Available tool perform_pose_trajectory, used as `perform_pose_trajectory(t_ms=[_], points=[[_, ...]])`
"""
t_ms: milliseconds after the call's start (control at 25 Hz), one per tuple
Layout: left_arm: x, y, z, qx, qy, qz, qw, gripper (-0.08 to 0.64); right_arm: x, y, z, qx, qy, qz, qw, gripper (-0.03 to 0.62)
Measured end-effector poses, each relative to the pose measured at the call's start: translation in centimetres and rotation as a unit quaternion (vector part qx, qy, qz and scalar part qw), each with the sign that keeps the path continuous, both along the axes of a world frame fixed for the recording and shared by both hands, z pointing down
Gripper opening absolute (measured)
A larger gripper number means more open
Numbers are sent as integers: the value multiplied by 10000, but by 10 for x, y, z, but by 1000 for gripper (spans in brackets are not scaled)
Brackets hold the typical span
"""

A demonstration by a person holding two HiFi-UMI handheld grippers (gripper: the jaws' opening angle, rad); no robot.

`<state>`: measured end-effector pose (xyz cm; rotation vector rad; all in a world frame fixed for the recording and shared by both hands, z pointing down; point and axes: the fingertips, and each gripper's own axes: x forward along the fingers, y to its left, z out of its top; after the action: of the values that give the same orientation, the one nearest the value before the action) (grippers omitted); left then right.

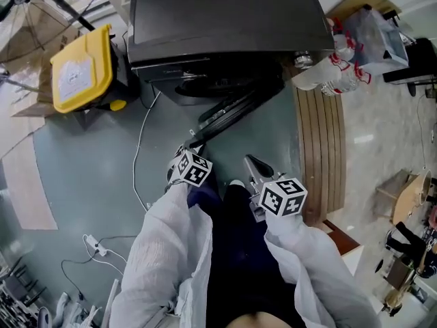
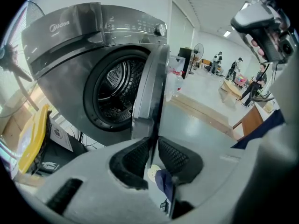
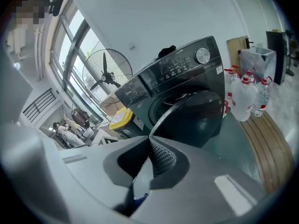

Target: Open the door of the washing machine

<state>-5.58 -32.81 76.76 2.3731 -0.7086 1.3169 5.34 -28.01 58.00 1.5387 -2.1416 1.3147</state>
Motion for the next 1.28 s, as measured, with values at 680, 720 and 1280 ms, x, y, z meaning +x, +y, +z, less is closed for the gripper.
perform_pose_trajectory(t_ms=[680, 720, 1280], points=[[57, 102, 4, 137, 234, -790, 9965, 63, 62, 105, 14, 46, -159, -119, 9998, 11], [62, 107, 4, 121, 261, -777, 9966, 63, 67, 110, 15, 41, -163, -78, 9998, 11], [143, 179, 4, -397, 758, -534, 9949, 71, 124, 169, 25, -45, -315, 612, 9976, 11]])
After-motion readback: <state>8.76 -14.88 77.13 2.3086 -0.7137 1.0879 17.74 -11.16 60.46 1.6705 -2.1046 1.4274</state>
